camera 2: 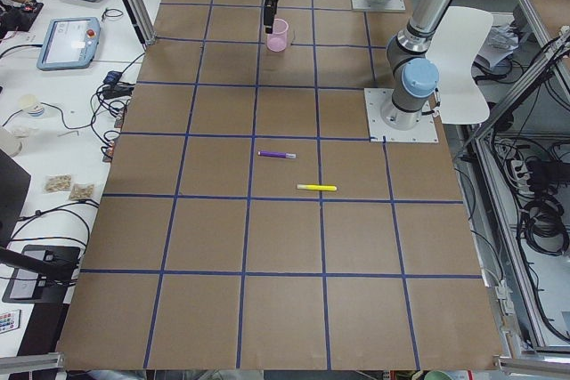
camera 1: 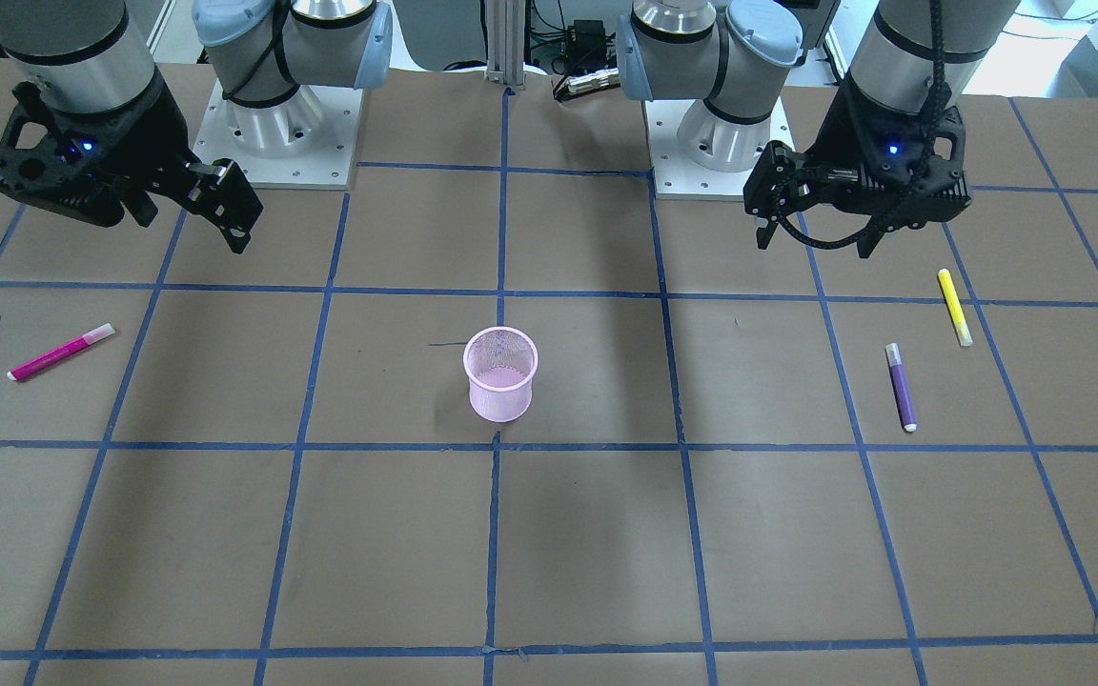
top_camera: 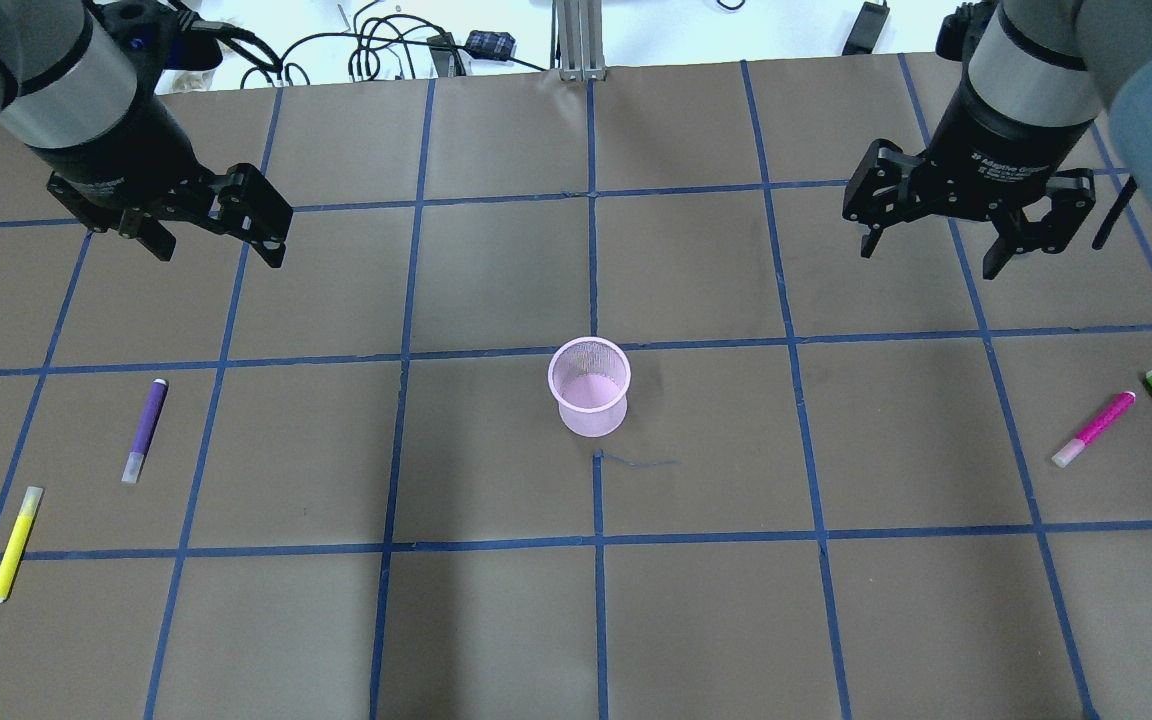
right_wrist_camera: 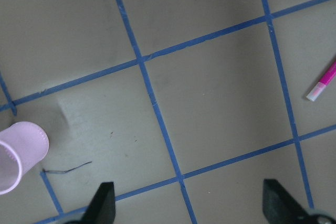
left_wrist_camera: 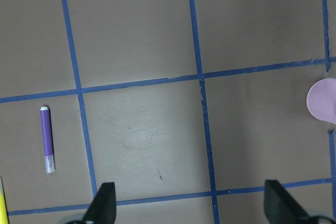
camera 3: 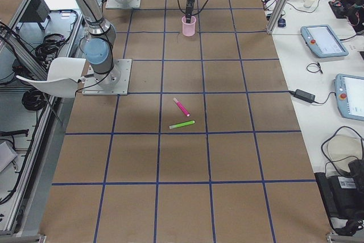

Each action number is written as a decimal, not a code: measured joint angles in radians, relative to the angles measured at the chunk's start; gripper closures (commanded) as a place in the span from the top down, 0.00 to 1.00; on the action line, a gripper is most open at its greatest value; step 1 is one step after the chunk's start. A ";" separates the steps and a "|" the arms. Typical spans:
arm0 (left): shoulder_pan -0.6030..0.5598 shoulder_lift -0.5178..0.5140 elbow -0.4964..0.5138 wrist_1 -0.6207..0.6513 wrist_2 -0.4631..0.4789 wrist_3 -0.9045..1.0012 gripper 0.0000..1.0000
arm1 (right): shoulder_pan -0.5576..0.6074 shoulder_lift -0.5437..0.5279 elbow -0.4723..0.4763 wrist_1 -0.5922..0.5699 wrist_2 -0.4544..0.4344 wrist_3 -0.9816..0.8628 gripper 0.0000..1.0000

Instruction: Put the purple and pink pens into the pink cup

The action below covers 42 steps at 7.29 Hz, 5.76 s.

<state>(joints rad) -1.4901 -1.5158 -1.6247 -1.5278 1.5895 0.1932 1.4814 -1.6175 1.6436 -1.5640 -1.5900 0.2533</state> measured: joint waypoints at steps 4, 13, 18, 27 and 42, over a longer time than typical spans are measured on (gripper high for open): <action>0.010 0.000 -0.002 -0.008 0.005 0.004 1.00 | -0.333 0.065 0.082 -0.115 0.011 -0.016 1.00; 0.228 -0.020 -0.097 0.005 -0.019 0.434 1.00 | -0.596 0.395 0.176 -0.443 -0.006 -0.160 0.91; 0.378 -0.143 -0.226 0.188 0.000 0.392 1.00 | -0.596 0.460 0.220 -0.471 -0.041 -0.137 0.89; 0.484 -0.356 -0.363 0.583 0.076 0.527 0.99 | -0.647 0.458 0.233 -0.465 -0.020 -0.221 0.00; 0.499 -0.421 -0.372 0.672 0.073 0.592 0.00 | 0.539 0.244 0.152 -0.712 -0.348 0.877 0.00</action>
<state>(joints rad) -0.9909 -1.9372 -1.9968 -0.8556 1.6625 0.7848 2.0207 -1.3738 1.7954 -2.2765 -1.9385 1.1301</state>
